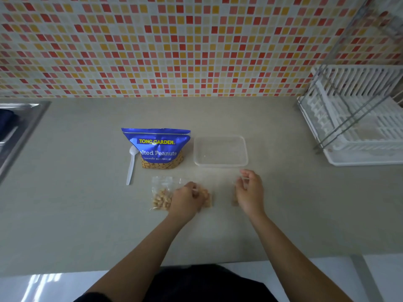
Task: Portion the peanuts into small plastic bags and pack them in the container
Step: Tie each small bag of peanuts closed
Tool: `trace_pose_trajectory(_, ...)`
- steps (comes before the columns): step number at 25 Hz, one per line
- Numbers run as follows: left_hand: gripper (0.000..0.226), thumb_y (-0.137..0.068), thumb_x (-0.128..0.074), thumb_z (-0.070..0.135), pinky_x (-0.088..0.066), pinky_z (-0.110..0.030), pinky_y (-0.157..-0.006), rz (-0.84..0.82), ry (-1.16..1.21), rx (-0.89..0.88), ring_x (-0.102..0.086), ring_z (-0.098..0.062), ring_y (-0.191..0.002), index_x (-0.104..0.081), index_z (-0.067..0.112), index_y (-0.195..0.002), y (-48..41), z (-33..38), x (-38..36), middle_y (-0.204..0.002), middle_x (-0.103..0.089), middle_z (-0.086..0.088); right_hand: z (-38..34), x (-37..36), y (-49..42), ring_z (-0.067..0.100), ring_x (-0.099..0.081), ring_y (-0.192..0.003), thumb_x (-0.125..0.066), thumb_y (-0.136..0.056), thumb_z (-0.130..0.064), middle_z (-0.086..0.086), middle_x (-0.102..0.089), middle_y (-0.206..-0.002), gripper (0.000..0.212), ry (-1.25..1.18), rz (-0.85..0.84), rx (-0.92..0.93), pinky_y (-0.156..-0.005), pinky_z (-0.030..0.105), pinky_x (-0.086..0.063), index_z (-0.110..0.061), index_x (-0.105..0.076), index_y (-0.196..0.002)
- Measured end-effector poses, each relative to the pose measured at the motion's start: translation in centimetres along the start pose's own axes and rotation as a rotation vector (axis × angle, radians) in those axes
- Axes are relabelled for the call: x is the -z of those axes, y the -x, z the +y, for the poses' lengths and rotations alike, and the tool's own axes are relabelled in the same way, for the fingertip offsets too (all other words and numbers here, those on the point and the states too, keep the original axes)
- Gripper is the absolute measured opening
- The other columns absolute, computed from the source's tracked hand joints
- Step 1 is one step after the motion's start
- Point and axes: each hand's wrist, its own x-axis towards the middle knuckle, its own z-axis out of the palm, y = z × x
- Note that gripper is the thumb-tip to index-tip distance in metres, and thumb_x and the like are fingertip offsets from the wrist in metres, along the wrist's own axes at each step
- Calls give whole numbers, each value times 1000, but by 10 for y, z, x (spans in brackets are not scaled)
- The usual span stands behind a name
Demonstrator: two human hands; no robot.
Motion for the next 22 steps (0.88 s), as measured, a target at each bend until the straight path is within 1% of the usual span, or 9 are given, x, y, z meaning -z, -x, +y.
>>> trace_pose_trajectory(4,30,-90,-48,29,-50,-40,-75,11,-455,-92,-63,-37,-95,-51,10,-113,0,-2,-14,-99,-68,-17,27,7,-5,37,-53,-99,-63,-80,-6,22,-52,-109,28,281,-6,18,-88,33,-39,-2,-56,-107)
trace_pose_trajectory(7,29,-93,-44,23,-47,-37,-76,37,-545,-170,-61,-34,-100,-47,4,-115,-1,0,-21,-106,-65,-18,25,7,-7,33,-56,-92,-67,-79,-11,17,-51,-108,27,271,-103,-5,-83,30,-40,-7,-58,-104)
trace_pose_trajectory(11,55,-90,-52,23,-49,-38,-75,95,-596,-173,-62,-35,-98,-32,-1,-135,1,-8,-25,-107,-63,-18,30,10,-8,26,-59,-84,-71,-75,-7,12,-55,-101,26,170,-92,-32,-77,23,-40,-13,-63,-99)
trace_pose_trajectory(12,57,-84,-62,25,-52,-36,-66,145,-586,-216,-65,-35,-88,-42,-2,-129,2,-9,-22,-97,-65,-18,30,10,-6,26,-59,-82,-71,-74,-6,10,-58,-95,25,141,-88,-42,-73,22,-39,-14,-64,-96)
trace_pose_trajectory(14,46,-64,-81,27,-50,-28,-46,196,-610,-368,-66,-31,-65,-64,1,-98,2,-13,-17,-72,-65,-13,31,11,-2,22,-59,-80,-72,-73,-5,6,-61,-86,22,54,-86,-89,-68,21,-41,-19,-65,-89)
trace_pose_trajectory(15,39,-60,-83,26,-49,-26,-44,271,-604,-463,-65,-29,-62,-66,3,-86,0,-16,-17,-68,-63,-11,31,11,1,19,-60,-80,-72,-73,-5,3,-63,-86,22,-5,-83,-109,-66,18,-43,-22,-64,-85)
trace_pose_trajectory(17,27,-72,-75,22,-53,-31,-58,270,-429,-510,-65,-32,-75,-66,4,-90,-1,-12,-13,-82,-65,-14,27,13,9,14,-62,-77,-70,-78,-7,0,-67,-85,23,-151,-95,-111,-64,10,-46,-29,-62,-80)
trace_pose_trajectory(19,31,-87,-60,23,-50,-33,-81,178,-137,-377,-62,-30,-96,-62,5,-112,0,2,-8,-108,-64,-14,19,13,16,10,-64,-73,-64,-84,-9,-7,-68,-83,22,-242,-139,-77,-63,11,-48,-31,-62,-79)
trace_pose_trajectory(22,40,-90,-55,29,-42,-20,-87,-24,115,-171,-60,-15,-101,-52,14,-128,-1,19,-4,-115,-62,-3,0,13,25,-3,-63,-70,-59,-88,-7,-9,-67,-87,24,-337,-207,-49,-65,12,-49,-30,-62,-81)
